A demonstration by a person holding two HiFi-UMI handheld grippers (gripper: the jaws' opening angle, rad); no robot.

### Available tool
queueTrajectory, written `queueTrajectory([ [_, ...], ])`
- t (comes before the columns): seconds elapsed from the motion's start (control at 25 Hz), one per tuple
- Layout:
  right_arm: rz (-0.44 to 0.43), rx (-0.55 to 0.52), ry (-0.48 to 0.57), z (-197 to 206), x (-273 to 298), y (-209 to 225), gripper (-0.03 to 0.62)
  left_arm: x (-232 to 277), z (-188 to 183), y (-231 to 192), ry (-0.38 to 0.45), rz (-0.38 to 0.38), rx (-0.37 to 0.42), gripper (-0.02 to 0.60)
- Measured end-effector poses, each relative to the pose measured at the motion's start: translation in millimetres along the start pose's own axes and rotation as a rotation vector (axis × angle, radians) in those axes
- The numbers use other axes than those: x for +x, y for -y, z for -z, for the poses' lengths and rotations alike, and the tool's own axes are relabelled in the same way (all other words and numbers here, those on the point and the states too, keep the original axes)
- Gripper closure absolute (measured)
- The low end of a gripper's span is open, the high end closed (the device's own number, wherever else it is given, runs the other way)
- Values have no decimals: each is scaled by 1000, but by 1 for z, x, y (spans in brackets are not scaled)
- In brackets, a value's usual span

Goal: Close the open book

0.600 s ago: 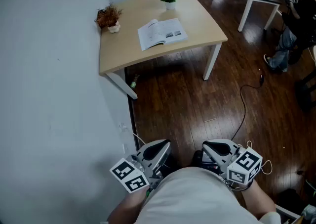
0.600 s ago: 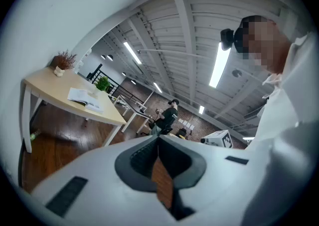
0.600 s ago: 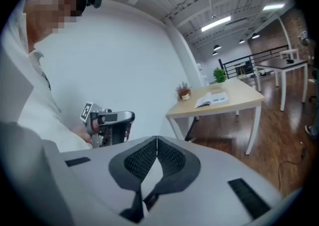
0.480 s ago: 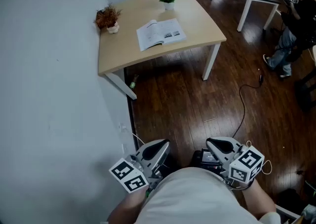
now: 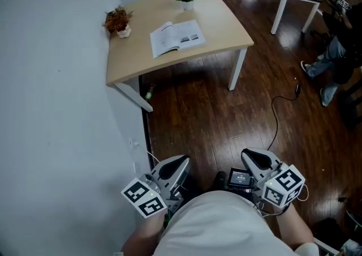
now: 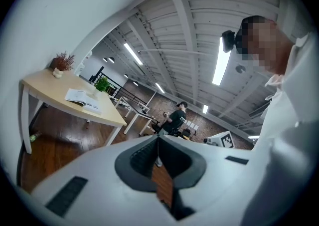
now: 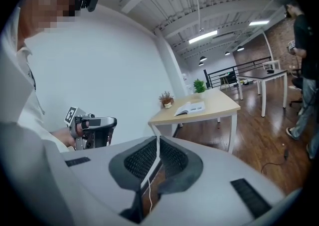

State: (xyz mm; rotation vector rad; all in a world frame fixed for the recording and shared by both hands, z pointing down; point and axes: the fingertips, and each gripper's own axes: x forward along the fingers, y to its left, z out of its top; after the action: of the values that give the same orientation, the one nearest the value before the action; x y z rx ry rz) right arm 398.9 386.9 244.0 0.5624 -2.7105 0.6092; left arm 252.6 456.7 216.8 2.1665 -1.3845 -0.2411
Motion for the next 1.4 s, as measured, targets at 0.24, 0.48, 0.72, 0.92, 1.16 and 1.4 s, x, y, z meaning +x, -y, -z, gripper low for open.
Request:
queueTrajectory([
  [0.24,-1,8,35,-17,-10,44,591,25,-3,9,22,-51,9,583],
  [0.48,-27,2,27,-25,1,65,591,31,-2,1,35,-111,-11,583],
  [0.72,-40,13,-5,-27,29,68,591,33,-8,-22,35,-128,-28,583],
  [0.92,-37,-1,-9,-40,72,63,591,37,-25,-65,34,-113,-38,583],
  [1.16,-7,5,-12,-70,143,61,591,46,-74,-133,26,-74,-27,583],
  [1.4,32,25,-8,-102,209,65,591,54,-120,-194,5,-37,-19,583],
])
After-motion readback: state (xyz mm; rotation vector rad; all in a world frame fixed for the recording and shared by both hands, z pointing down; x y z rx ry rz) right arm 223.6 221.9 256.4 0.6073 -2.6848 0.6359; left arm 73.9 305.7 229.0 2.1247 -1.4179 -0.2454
